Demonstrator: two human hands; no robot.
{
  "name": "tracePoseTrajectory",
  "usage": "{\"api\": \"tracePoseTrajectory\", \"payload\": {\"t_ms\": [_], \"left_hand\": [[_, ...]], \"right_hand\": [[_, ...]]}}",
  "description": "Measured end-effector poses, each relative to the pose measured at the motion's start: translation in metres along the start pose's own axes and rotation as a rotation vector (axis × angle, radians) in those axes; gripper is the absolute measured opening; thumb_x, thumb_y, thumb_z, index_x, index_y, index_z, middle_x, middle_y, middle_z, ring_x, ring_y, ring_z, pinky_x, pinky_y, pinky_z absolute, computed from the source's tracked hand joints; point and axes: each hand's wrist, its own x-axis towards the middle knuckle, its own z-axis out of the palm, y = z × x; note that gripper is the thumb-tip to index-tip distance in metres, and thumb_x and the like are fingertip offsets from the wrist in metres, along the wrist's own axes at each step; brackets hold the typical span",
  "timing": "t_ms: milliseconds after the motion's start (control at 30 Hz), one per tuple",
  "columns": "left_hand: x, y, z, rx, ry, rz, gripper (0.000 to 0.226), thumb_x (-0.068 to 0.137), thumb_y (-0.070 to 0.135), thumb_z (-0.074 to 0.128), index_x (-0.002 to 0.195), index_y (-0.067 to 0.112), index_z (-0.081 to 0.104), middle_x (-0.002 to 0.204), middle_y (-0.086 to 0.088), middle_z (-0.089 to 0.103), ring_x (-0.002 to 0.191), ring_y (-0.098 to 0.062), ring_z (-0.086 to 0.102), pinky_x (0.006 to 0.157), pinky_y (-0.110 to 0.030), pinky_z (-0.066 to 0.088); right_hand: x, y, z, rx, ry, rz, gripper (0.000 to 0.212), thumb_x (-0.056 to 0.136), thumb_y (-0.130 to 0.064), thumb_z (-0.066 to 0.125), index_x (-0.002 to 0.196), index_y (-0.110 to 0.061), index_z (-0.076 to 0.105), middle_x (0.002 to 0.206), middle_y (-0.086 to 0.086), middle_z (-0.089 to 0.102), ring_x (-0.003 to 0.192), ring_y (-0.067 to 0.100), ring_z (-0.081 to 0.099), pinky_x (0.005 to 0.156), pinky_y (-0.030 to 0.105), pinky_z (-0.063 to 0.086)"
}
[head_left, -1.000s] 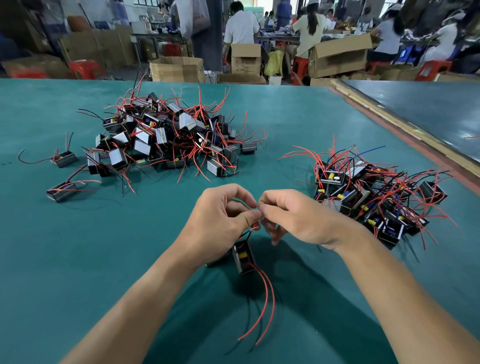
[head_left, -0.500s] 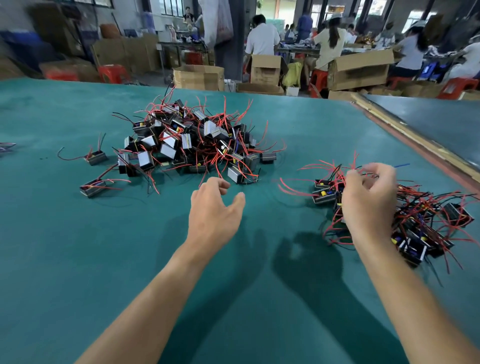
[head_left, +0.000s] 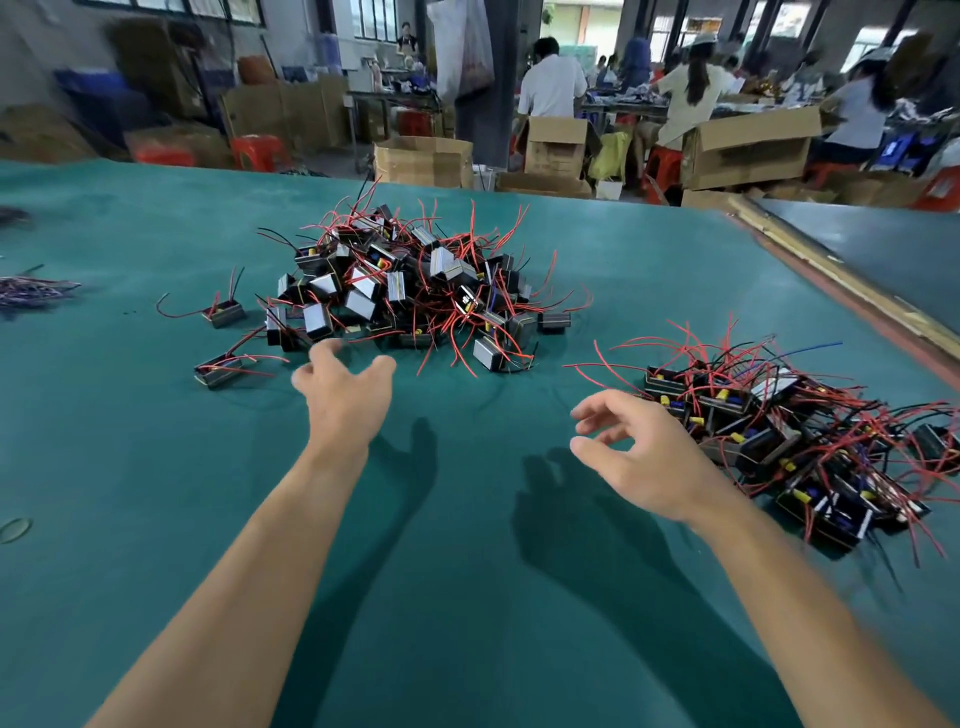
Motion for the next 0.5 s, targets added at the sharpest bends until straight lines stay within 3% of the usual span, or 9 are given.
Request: {"api": "tracePoseTrajectory", "payload": {"t_ms": [67, 133, 200, 300, 400, 500], "left_hand": [[0.010, -0.001, -0.008, -0.105, 0.020, -0.074, 0.063, 0.084, 0.035, 0.065, 0.140, 0.021, 0.039, 0.140, -0.004, 0.032, 0.080, -0.016, 0.055, 0.077, -0.035, 0.046], [0.018, -0.001, -0.014, -0.251, -0.033, -0.117, 0.061, 0.085, 0.037, 0.066, 0.138, 0.016, 0.044, 0.124, -0.002, 0.047, 0.082, -0.017, 0.056, 0.080, -0.038, 0.053], [0.022, 0.002, -0.018, -0.397, -0.138, -0.152, 0.049, 0.089, 0.038, 0.063, 0.129, 0.015, 0.050, 0.112, 0.002, 0.051, 0.089, -0.020, 0.057, 0.072, -0.033, 0.053], [0.027, 0.004, -0.019, -0.583, -0.269, -0.190, 0.037, 0.094, 0.034, 0.057, 0.125, 0.015, 0.047, 0.131, -0.001, 0.044, 0.093, -0.024, 0.057, 0.072, -0.032, 0.050], [0.032, 0.000, -0.020, -0.688, -0.274, -0.242, 0.041, 0.096, 0.026, 0.056, 0.129, 0.003, 0.047, 0.132, -0.010, 0.045, 0.082, -0.021, 0.058, 0.068, -0.030, 0.049], [0.030, -0.002, -0.019, -0.647, -0.216, -0.259, 0.015, 0.096, 0.017, 0.056, 0.102, 0.004, 0.058, 0.114, -0.012, 0.058, 0.068, -0.017, 0.059, 0.059, -0.025, 0.049]], "right_hand": [[-0.001, -0.001, 0.002, -0.015, -0.018, -0.005, 0.012, 0.086, -0.021, 0.071, 0.092, -0.029, 0.064, 0.088, -0.010, 0.068, 0.077, 0.011, 0.064, 0.079, 0.033, 0.055], [-0.001, 0.000, 0.002, -0.017, -0.025, 0.005, 0.009, 0.087, -0.020, 0.069, 0.089, -0.028, 0.066, 0.082, -0.011, 0.068, 0.073, 0.014, 0.063, 0.076, 0.037, 0.057], [-0.001, 0.000, 0.001, -0.024, -0.030, 0.016, 0.009, 0.087, -0.019, 0.068, 0.085, -0.027, 0.067, 0.077, -0.009, 0.068, 0.068, 0.013, 0.061, 0.073, 0.040, 0.059], [-0.002, -0.002, 0.001, -0.017, -0.058, 0.024, 0.010, 0.087, -0.019, 0.066, 0.081, -0.027, 0.067, 0.074, -0.005, 0.071, 0.067, 0.021, 0.064, 0.073, 0.044, 0.059], [-0.002, -0.002, 0.001, -0.033, -0.066, 0.029, 0.013, 0.089, -0.017, 0.063, 0.079, -0.025, 0.067, 0.071, -0.004, 0.072, 0.067, 0.022, 0.066, 0.074, 0.046, 0.059], [-0.001, -0.002, 0.001, -0.051, -0.064, 0.032, 0.015, 0.090, -0.017, 0.062, 0.078, -0.026, 0.066, 0.069, -0.006, 0.072, 0.064, 0.017, 0.066, 0.075, 0.047, 0.059]]}}
